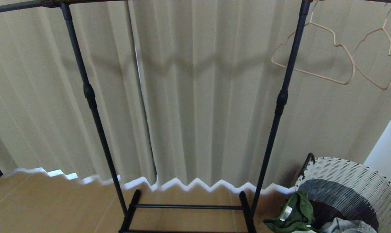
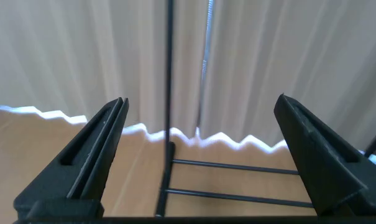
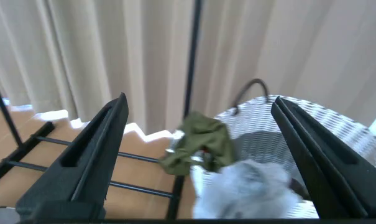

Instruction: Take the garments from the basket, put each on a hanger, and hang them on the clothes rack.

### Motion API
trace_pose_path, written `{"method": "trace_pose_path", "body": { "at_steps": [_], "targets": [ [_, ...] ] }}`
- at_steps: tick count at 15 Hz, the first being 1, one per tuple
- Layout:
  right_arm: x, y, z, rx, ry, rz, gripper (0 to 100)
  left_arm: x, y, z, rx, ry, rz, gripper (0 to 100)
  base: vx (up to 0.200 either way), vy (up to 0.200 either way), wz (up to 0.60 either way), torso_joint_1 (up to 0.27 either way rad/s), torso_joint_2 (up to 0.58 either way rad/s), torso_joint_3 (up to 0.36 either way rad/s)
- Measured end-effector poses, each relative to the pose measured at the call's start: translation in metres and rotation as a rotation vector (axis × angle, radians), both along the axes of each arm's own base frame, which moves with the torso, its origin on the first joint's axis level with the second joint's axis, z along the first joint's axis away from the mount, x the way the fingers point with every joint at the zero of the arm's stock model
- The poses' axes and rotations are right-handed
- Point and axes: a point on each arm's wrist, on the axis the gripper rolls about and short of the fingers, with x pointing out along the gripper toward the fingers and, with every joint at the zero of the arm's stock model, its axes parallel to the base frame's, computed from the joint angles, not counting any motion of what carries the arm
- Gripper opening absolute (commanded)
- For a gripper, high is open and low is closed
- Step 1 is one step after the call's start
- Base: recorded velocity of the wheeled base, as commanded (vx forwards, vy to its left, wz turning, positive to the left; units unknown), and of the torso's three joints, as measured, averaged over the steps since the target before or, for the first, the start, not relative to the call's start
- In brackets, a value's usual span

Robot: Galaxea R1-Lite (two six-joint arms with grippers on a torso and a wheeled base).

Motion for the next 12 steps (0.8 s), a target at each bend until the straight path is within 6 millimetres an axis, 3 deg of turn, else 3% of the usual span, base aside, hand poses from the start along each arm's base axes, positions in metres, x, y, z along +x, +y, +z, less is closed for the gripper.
{"method": "trace_pose_path", "body": {
  "at_steps": [2, 7, 10, 12],
  "targets": [
    [0.0000, 0.0000, 0.0000, 0.000, 0.000, 0.000, 100, 0.0000, 0.0000, 0.0000, 0.000, 0.000, 0.000, 100, 0.000, -0.200, 0.00, 0.002, 0.00, 0.000],
    [0.0000, -0.0001, 0.0001, 0.000, -0.001, -0.003, 100, 0.0000, 0.0000, 0.0000, 0.000, 0.000, -0.001, 100, 0.000, 0.000, 0.00, 0.000, 0.00, 0.000],
    [0.0000, 0.0000, 0.0001, -0.002, -0.001, 0.000, 100, 0.0000, 0.0000, 0.0003, 0.000, -0.003, 0.000, 100, 0.000, 0.000, -0.60, 0.002, 0.00, 0.006],
    [0.0000, 0.0000, -0.0002, -0.001, 0.002, -0.002, 100, 0.0000, 0.0000, 0.0000, 0.000, 0.000, -0.001, 100, 0.000, 0.000, 0.00, 0.000, 0.00, 0.000]
  ]
}}
